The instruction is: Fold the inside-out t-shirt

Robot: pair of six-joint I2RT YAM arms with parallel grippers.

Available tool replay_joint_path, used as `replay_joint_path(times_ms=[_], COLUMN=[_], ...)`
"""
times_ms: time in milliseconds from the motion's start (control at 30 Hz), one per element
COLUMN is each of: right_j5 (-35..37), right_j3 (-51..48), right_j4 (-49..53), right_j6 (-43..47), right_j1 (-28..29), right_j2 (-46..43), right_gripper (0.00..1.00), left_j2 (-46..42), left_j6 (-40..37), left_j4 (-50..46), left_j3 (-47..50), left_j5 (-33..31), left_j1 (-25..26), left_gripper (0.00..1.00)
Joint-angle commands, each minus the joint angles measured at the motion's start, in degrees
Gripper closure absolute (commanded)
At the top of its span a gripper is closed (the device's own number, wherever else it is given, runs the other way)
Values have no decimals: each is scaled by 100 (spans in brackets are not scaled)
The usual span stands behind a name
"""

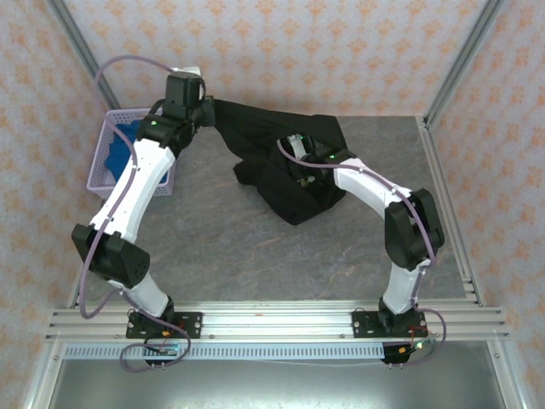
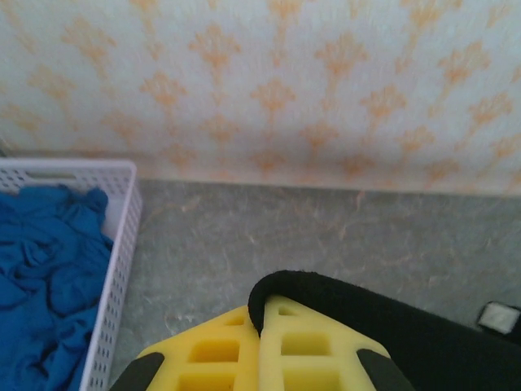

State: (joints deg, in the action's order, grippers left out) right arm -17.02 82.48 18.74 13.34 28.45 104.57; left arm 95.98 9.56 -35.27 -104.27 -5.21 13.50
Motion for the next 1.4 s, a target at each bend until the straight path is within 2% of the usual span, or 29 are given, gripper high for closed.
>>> replay_joint_path(times_ms=[0, 133, 300, 467, 633, 800, 967, 1200, 1367], right_j5=[-573, 117, 894, 1005, 50, -844, -1246, -1909, -1886], right_j3=[60, -61, -324, -193, 62, 521, 846, 770, 417], right_j4=[-320, 60, 341, 496, 149, -616, -1128, -1867, -1935], right_j6=[-226, 27, 333, 414, 130, -544, -1096, -1922, -2008], right_j1=[39, 100, 100, 115, 145, 140, -7, -338, -436], right_j2=[-101, -57, -131, -54, -187, -447, -804, -1437, -1727], right_gripper=[100, 100, 100, 100, 100, 100, 100, 100, 100], left_j2=[236, 641, 711, 711, 754, 803, 729, 862, 875], left_j6=[0, 164, 323, 368, 389, 460, 715, 722, 815], left_j4=[144, -74, -122, -154, -86, 333, 824, 948, 1183], left_j3=[-29, -446, -629, -678, -433, 301, 1072, 1470, 1989], left_j5=[3, 237, 431, 461, 761, 978, 1097, 657, 868], left_j1=[-44, -378, -924, -1130, -1037, -582, -374, -387, -427], left_gripper=[100, 100, 100, 100, 100, 100, 100, 100, 100])
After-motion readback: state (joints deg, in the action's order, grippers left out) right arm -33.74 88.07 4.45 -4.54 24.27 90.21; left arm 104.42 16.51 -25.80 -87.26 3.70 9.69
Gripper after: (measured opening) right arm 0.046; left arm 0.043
